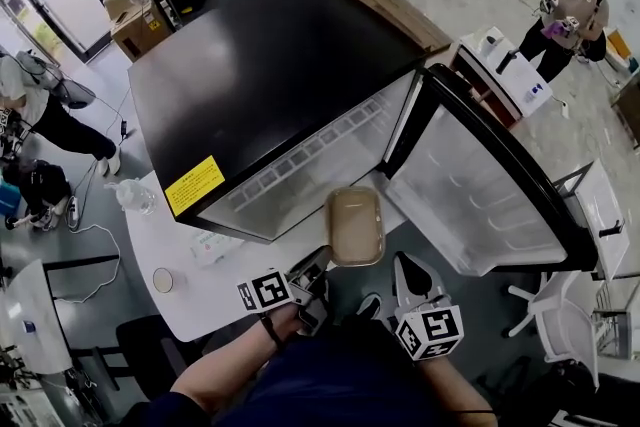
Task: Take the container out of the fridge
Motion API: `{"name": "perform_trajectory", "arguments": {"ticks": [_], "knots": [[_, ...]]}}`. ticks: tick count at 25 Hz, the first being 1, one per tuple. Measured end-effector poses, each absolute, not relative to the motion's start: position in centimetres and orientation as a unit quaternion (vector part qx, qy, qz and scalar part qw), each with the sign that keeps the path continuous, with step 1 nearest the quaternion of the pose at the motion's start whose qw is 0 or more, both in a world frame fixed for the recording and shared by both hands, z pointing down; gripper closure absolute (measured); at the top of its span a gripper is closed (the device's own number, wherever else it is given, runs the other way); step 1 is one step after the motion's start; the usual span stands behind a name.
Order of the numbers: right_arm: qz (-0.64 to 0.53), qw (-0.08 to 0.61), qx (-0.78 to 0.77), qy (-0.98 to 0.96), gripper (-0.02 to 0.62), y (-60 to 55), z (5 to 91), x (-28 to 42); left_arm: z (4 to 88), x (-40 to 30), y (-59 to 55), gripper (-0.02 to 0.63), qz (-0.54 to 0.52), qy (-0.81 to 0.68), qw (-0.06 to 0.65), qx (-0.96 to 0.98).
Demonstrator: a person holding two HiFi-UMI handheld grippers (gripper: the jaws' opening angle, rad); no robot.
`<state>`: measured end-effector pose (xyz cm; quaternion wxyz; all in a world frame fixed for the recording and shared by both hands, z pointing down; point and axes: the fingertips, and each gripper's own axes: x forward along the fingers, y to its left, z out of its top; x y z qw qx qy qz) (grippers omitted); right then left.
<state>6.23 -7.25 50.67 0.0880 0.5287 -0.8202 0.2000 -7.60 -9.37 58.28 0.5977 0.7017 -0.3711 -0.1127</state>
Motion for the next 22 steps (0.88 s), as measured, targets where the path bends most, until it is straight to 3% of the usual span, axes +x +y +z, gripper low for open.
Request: {"name": "perform_trajectory", "arguments": {"ticks": [22], "knots": [[0.192,0.072,0.546,-0.813,0.589,-8.5,49.6,8.0,55.5,-7.3,-5.0,0.555,-0.091,-0.319,0.622,0.710]]}}
